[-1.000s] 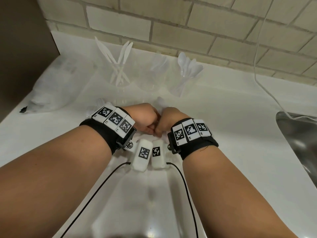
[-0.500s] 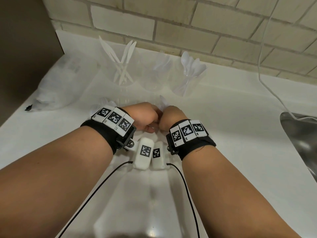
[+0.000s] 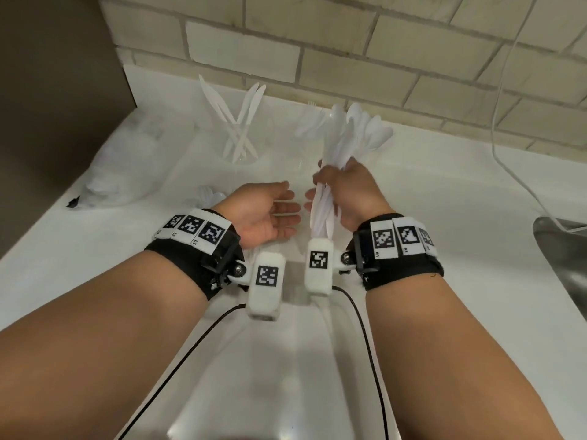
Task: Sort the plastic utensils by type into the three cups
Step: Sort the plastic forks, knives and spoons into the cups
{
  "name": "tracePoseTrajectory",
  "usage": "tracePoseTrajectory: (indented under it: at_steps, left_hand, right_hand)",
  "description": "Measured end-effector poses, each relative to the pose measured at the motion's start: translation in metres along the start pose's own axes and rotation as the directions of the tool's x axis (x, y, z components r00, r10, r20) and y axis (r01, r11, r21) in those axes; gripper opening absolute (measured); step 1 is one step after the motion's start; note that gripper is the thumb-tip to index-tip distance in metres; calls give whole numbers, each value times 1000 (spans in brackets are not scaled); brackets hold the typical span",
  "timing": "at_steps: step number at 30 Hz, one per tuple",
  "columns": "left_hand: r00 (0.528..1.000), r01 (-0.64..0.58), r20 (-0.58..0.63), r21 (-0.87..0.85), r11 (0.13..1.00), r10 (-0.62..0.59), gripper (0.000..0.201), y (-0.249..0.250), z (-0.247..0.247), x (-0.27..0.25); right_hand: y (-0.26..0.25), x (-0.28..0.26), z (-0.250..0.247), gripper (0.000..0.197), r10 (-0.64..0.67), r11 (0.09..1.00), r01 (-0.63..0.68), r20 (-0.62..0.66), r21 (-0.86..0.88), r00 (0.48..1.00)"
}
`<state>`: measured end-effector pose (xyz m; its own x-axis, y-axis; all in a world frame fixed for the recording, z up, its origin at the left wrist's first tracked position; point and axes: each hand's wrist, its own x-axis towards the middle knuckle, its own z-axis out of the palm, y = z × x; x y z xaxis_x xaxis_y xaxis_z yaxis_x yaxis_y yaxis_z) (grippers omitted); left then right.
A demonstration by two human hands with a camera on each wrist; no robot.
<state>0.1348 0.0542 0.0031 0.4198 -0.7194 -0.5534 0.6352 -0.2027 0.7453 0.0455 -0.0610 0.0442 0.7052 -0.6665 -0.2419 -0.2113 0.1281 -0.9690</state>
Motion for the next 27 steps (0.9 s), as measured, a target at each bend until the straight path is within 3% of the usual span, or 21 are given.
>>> tracePoseTrajectory:
  at_steps: [4,8,12,15,20,27]
  left_hand:
    - [992,105,71,-63,992,-100,49,5,-3,7]
    - [986,142,108,-161,977,-125,47,13,2,-2]
    - [989,67,148,-333,941,-18,39,23,4,-9]
    - [982,-9,175,-303,953,64,31,27,4,-10]
    - [987,-22,153,-216,976,57,32,25,3,-13]
    - [996,-50,56,-348,936,74,41,29,4,-9]
  right_hand:
    - [-15,2,13,15,-225,946,218,1,239,974]
    - [-18,5,25,16,-335,882,324,-28,341,942]
    - [-10,7,32,20,-346,895,332,-8,299,938]
    - [1,8,35,27,-348,912,339,-2,230,938]
    - [6,12,36,22,-311,918,315,-54,243,949]
    - [9,8,39,15,-340,924,328,31,198,940]
